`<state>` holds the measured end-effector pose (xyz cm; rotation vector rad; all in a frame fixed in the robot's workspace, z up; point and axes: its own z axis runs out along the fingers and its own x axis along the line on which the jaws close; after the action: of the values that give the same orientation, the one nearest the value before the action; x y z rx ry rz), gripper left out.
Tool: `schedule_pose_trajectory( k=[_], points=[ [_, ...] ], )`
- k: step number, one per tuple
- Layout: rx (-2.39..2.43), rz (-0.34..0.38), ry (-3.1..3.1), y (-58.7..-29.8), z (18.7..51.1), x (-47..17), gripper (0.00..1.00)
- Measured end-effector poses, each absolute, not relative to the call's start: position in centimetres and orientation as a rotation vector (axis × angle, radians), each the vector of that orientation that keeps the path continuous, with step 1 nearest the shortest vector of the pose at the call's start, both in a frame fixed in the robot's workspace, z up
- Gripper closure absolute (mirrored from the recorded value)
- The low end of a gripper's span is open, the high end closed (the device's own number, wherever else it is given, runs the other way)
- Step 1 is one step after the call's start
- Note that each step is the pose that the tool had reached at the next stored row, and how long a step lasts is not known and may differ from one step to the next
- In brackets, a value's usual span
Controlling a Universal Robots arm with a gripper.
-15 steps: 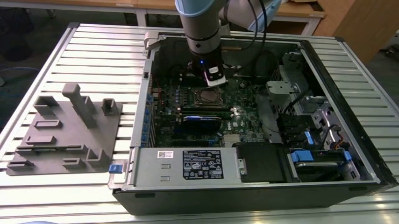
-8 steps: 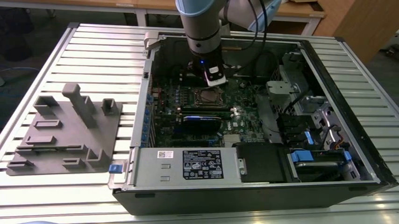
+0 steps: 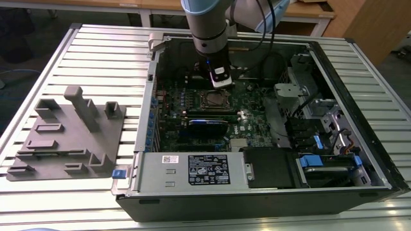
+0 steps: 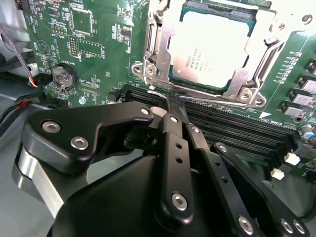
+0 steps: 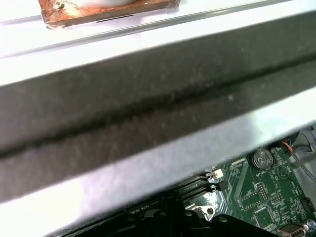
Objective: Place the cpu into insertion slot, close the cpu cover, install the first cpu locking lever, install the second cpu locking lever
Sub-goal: 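Install the first cpu locking lever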
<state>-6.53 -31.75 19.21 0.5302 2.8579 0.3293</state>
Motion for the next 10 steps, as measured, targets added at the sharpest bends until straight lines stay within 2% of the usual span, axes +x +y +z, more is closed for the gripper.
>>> schedule_pose_trajectory(
  k=[10],
  points=[
    [0.53,0.317,2.858,-31.75,19.2,-6.54,0.89]
  ],
)
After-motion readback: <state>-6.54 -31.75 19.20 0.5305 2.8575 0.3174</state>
